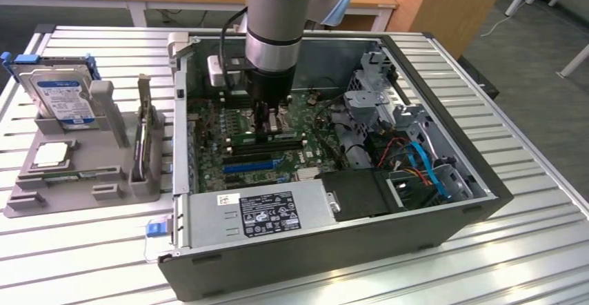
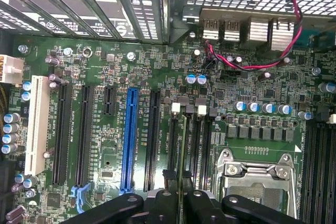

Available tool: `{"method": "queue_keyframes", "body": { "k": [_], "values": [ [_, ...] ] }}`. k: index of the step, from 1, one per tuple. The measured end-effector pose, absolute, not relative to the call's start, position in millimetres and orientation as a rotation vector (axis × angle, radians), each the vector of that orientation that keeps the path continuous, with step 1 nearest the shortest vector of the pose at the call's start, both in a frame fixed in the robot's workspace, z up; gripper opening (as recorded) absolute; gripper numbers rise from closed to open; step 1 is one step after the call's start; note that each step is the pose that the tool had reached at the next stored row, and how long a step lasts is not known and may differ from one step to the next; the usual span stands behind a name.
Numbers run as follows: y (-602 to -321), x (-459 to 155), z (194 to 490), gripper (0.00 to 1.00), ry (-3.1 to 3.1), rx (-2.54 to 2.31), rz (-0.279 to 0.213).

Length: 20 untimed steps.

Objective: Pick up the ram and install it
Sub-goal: 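Insert the ram into the slot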

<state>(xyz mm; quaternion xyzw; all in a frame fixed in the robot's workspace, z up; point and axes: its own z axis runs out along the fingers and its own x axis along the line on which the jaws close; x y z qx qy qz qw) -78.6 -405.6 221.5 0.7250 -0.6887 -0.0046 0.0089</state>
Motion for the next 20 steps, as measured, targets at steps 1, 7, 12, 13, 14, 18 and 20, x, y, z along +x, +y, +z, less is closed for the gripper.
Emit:
{"method": "queue_keyframes", "body": {
  "k": [1, 7, 12, 13, 14, 18, 20],
  "values": [
    [-405.6, -78.6, 221.5, 0.14, -2.151, 2.265, -0.015],
    [-407.8, -78.6, 221.2, 0.14, -2.151, 2.266, -0.014],
    [-409.5, -78.6, 221.2, 0.14, -2.151, 2.265, -0.014],
    [-409.8, -78.7, 221.1, 0.14, -2.151, 2.265, -0.015],
    [-409.8, -78.7, 221.1, 0.14, -2.151, 2.265, -0.015],
    [-409.9, -78.7, 220.3, 0.14, -2.151, 2.266, -0.015],
    [-409.9, -78.7, 219.2, 0.14, -2.151, 2.265, -0.014]
  ]
}}
